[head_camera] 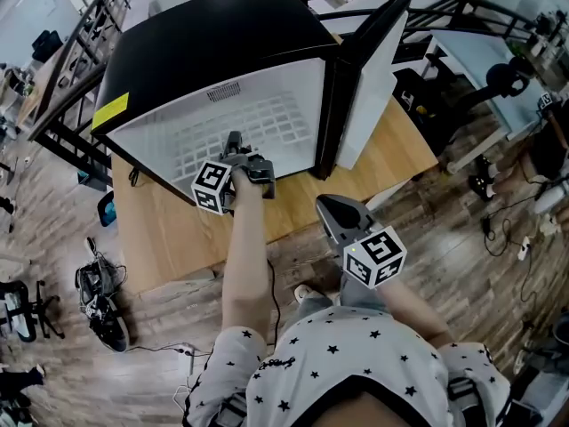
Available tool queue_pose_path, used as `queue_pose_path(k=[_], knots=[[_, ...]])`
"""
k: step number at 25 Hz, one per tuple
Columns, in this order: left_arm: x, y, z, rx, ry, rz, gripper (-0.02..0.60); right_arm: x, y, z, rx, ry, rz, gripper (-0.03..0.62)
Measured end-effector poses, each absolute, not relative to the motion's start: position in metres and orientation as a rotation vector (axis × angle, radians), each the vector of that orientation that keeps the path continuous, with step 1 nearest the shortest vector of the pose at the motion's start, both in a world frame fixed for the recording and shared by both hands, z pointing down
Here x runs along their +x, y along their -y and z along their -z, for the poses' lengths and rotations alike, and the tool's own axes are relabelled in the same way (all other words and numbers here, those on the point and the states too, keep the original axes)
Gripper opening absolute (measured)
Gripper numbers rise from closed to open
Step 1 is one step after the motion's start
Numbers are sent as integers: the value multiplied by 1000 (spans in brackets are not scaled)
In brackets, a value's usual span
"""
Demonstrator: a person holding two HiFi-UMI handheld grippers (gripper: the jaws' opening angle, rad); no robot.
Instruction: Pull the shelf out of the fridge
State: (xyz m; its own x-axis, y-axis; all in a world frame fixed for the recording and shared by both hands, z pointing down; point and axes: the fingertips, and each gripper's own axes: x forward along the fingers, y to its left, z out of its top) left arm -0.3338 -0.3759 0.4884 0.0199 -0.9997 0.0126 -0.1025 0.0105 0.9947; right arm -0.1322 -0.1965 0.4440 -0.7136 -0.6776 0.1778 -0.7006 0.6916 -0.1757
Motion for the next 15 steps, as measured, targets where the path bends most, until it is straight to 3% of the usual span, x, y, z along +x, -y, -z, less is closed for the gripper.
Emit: queue_pose_path(k=[15], knots=[[-322, 341, -488, 1287, 1260, 1132, 32, -136, 177, -441, 1117, 2827, -350, 21]])
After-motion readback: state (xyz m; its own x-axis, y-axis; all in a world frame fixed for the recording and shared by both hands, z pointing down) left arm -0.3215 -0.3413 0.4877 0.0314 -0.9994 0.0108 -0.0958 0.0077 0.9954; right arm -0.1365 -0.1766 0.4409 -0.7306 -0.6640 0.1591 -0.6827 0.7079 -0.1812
